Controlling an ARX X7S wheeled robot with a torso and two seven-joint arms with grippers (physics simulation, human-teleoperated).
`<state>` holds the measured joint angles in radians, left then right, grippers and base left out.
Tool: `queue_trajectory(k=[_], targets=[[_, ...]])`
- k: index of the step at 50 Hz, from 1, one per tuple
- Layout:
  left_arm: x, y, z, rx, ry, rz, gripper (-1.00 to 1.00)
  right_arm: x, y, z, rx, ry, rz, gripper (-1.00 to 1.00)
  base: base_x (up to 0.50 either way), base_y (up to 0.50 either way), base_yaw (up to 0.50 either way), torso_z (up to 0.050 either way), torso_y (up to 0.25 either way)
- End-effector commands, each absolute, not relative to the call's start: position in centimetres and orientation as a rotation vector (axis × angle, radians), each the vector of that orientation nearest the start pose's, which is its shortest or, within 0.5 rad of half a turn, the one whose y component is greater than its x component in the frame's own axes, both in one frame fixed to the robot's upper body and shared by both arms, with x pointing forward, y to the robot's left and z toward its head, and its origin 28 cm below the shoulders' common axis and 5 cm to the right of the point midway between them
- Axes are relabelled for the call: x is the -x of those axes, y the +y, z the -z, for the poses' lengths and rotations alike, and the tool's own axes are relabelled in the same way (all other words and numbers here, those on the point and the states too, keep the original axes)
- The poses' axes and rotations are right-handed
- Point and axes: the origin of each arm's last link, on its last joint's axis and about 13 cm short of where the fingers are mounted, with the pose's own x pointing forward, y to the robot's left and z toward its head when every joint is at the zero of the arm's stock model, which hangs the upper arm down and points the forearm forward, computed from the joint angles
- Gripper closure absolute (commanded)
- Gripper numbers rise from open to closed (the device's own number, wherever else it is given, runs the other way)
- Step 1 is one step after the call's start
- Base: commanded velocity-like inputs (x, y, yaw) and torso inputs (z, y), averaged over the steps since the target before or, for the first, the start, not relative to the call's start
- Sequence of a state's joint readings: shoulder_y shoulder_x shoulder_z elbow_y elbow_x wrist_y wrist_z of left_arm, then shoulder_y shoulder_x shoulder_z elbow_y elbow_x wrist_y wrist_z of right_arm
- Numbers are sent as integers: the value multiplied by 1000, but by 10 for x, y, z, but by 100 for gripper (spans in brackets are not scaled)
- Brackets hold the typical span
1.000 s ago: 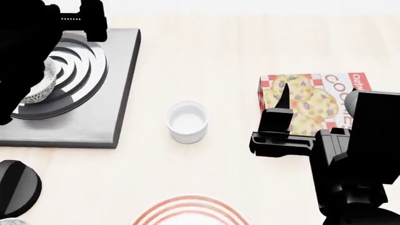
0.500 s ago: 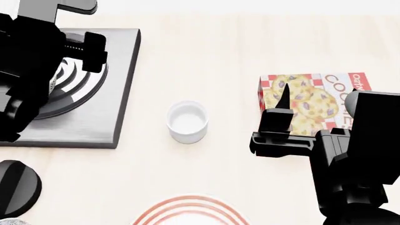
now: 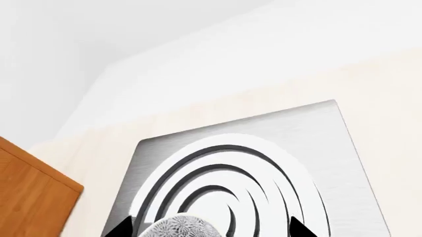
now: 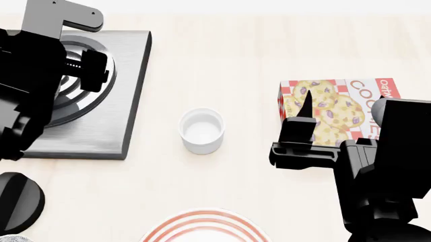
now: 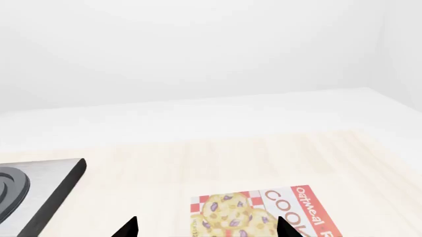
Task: Pick the akita bowl on the stove and place it on the plate.
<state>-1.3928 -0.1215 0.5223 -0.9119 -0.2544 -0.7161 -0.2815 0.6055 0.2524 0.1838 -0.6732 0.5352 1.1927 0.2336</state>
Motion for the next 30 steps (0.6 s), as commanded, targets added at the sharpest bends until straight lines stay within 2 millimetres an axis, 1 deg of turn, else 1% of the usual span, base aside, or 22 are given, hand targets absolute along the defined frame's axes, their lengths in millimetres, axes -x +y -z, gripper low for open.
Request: queue_trajectory(k=[1, 6, 30], targets=[[-419, 220, -241, -353, 263, -257, -100, -245, -140, -218, -67, -95, 14, -100, 0, 0, 0, 0, 0], [-418, 221, -237, -354, 279, -271, -100, -245, -140, -218, -67, -95, 14, -100, 0, 0, 0, 0, 0], [-416, 225, -226, -371, 316, -295, -100, -245, -141, -217, -67, -95, 15, -100, 0, 0, 0, 0, 0]])
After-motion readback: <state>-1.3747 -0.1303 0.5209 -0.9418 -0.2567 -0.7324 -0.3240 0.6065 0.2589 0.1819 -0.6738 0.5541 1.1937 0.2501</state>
